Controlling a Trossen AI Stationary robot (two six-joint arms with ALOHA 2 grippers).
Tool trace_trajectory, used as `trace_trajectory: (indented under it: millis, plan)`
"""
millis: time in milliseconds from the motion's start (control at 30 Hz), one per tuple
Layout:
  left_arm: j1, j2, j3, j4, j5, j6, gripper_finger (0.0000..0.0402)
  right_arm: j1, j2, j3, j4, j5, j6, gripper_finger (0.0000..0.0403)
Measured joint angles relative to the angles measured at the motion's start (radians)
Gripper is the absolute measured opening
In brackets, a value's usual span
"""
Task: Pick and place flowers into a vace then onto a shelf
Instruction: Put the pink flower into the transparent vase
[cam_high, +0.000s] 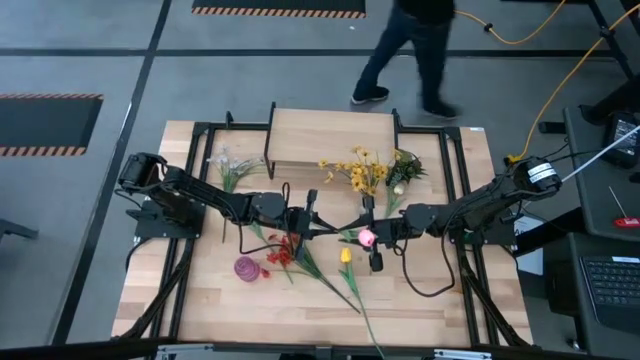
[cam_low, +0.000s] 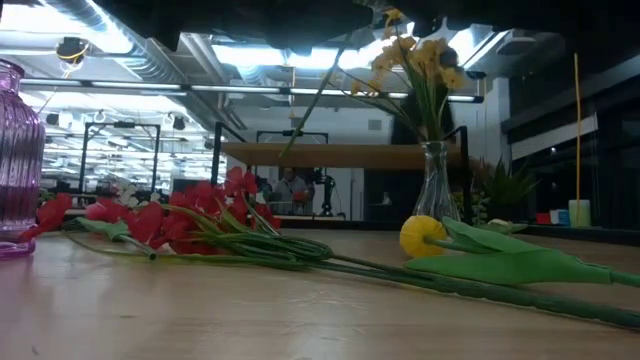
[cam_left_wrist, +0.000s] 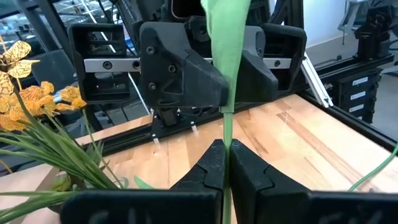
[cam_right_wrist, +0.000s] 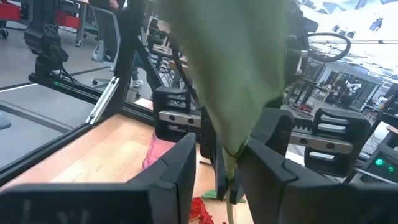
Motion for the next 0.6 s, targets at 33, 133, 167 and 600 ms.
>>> trace_trajectory:
  millis: [33,133,167,600]
  plan:
    - [0.001,0.000,0.000,0.001,0.000,0.001,0.0004,0.000,0.000,0.000,0.004,0.000,0.000,0.0103]
    - [0.006,0.000,0.000,0.000,0.000,0.023,0.0004,0.000,0.000,0.000,0.016,0.004,0.000,0.0064]
    - [0.007,0.000,0.000,0.000,0.001,0.026,0.0004,-0.001,0.000,0.000,0.019,0.005,-0.001,0.0047]
    - [0.006,0.000,0.000,-0.027,0.020,0.023,0.0056,0.001,-0.001,0.000,0.021,0.031,0.034,0.0006]
